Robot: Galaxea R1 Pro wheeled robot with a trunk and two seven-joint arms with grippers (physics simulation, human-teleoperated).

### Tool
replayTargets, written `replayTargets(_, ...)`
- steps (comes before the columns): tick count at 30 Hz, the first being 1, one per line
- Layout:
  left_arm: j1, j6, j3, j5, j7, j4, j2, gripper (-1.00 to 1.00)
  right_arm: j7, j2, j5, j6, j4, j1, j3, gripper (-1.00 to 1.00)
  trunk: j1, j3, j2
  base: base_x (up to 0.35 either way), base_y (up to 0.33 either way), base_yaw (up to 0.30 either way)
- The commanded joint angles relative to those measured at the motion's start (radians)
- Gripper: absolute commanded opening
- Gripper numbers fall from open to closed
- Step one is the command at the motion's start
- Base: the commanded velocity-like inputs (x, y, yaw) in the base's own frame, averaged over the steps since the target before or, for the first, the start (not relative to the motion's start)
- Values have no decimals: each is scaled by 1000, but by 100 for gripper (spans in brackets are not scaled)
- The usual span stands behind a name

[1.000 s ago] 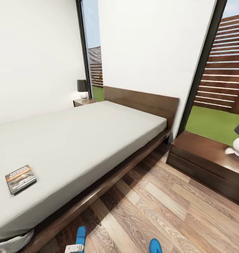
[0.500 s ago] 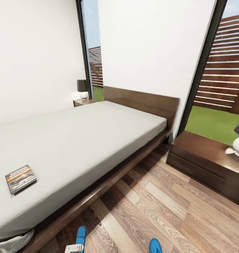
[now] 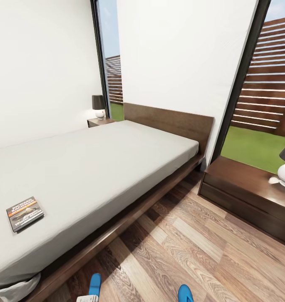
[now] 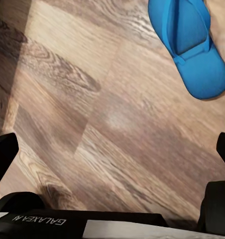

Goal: In the bedroom, move the book from the bed onto either nightstand, and place the two sandals side by side next to the bed.

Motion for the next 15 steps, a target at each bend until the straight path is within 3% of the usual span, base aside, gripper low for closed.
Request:
replayTargets(1, -1, -3, 6, -4, -4, 1, 0, -100, -1, 1, 0, 4, 6, 0, -10, 100, 0, -1, 0, 0, 0, 0)
replayTargets(15, -1, -3, 8, -3, -4, -16, 0, -100, -79, -2, 79, -74, 27, 0, -89, 100, 0, -1, 0, 0, 0, 0)
